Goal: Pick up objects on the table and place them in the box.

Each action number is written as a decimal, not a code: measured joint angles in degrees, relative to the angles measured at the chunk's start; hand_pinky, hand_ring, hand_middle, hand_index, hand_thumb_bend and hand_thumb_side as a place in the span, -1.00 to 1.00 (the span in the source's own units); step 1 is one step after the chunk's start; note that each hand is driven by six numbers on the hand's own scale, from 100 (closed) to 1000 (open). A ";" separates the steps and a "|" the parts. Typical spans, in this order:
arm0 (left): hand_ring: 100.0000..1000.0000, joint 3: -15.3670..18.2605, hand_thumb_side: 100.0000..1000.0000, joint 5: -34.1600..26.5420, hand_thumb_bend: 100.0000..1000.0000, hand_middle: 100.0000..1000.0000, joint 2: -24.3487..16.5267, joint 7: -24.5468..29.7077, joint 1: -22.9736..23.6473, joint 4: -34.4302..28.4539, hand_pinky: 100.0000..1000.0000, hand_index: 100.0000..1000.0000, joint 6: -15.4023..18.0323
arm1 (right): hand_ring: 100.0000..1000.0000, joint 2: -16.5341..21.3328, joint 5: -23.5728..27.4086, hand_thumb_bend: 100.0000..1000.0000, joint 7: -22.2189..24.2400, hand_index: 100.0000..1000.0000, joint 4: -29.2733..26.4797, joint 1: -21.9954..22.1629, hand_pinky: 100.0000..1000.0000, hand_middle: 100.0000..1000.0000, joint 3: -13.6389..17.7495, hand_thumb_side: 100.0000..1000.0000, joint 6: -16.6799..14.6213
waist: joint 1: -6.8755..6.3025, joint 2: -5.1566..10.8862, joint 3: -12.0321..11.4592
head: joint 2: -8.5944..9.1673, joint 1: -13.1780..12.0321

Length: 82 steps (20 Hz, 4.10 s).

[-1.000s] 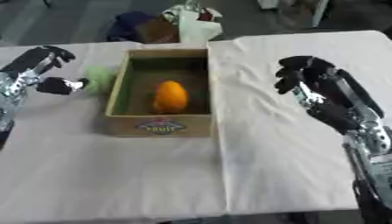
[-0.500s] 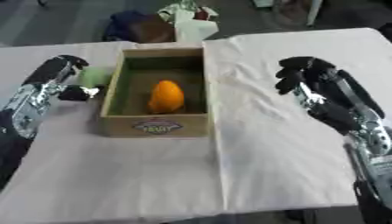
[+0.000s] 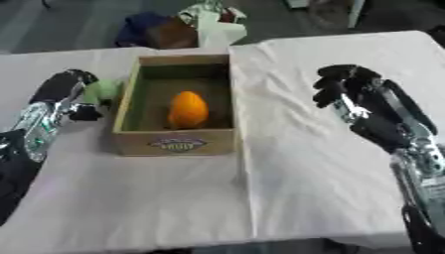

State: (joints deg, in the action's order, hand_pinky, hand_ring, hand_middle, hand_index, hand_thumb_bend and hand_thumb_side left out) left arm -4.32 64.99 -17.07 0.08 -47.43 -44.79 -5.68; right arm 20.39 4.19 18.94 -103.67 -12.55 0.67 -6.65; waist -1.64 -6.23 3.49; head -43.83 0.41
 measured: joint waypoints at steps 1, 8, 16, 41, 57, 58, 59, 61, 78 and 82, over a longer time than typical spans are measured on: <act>-0.06 0.13 -0.87 0.10 -1.00 -0.10 0.00 -0.51 0.06 0.02 0.17 0.29 -0.26 | 0.14 0.00 0.00 -1.00 0.00 0.52 0.06 0.00 0.10 0.16 0.00 -0.06 0.00 | 0.00 0.00 -0.01 | 0.00 0.02; -0.47 1.40 -0.67 -2.66 -1.00 -0.56 -0.15 -7.90 1.14 -0.70 -0.12 -0.20 -2.66 | 0.14 0.00 -0.01 -1.00 -0.07 0.52 0.11 0.00 0.10 0.16 0.03 -0.06 -0.06 | 0.23 -0.12 -0.39 | 0.00 0.24; -0.49 1.18 -0.72 -12.63 -1.00 -0.58 -2.45 -11.58 1.30 -12.22 -0.16 -0.22 -3.00 | 0.14 0.00 -0.02 -1.00 -0.22 0.52 0.12 0.00 0.10 0.16 0.22 -0.07 -0.06 | 0.33 -0.10 -0.81 | 0.00 0.53; -0.30 -14.10 -0.84 -19.93 -1.00 -0.39 4.88 5.34 -0.02 -17.95 -0.04 -0.04 11.16 | 0.14 -0.06 0.05 -1.00 0.02 0.52 0.12 -0.24 0.10 0.16 -0.03 -0.07 -0.10 | 0.74 0.23 0.41 | 0.00 -1.06; 0.40 -9.29 0.60 -22.86 0.58 0.43 5.36 1.24 1.82 -20.97 0.34 0.58 9.96 | 0.14 -0.10 0.05 -1.00 0.07 0.52 0.13 -0.05 0.10 0.16 0.02 -0.06 -0.01 | 0.70 0.37 0.02 | 0.00 -0.61; 0.39 -8.43 0.60 -23.57 0.50 0.42 4.89 0.47 2.40 -22.28 0.33 0.58 9.34 | 0.14 -0.10 0.05 -1.00 0.06 0.52 0.13 -0.05 0.10 0.16 0.02 -0.07 -0.02 | 0.70 0.38 -0.07 | 0.00 -0.48; 0.35 -7.63 0.59 -24.32 0.39 0.38 4.41 -0.26 3.08 -23.61 0.29 0.56 8.83 | 0.14 -0.10 0.05 -1.00 0.05 0.52 0.13 -0.03 0.10 0.16 0.03 -0.07 -0.03 | 0.70 0.38 -0.13 | 0.00 -0.32; 0.23 -5.87 0.55 -26.07 0.26 0.26 3.53 -1.81 4.74 -26.46 0.22 0.52 8.35 | 0.14 -0.10 0.05 -1.00 -0.02 0.52 0.14 -0.01 0.10 0.16 0.05 -0.07 -0.07 | 0.67 0.38 -0.57 | 0.00 -0.17; 0.10 0.25 0.43 -41.37 -0.03 0.12 -2.70 -6.01 19.24 -50.39 0.09 0.43 4.07 | 0.14 -0.05 -0.04 -1.00 -0.58 0.52 0.14 -0.02 0.10 0.16 0.75 -0.07 -0.16 | 0.43 -0.32 -2.69 | 0.10 1.46; 0.08 2.87 0.39 -45.00 -0.08 0.11 -3.58 -8.56 24.91 -55.72 0.08 0.42 1.88 | 0.14 -0.02 -0.04 -1.00 -0.74 0.52 0.14 -0.02 0.10 0.16 0.93 -0.07 -0.24 | 0.38 -0.31 -2.76 | 0.10 1.53</act>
State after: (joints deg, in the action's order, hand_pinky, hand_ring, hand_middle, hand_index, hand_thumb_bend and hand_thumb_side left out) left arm -1.45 20.00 -20.65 -8.48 -22.51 -100.51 -3.80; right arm 20.37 4.16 18.20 -103.52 -12.57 1.60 -6.89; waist -1.26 -6.55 0.73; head -43.73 1.95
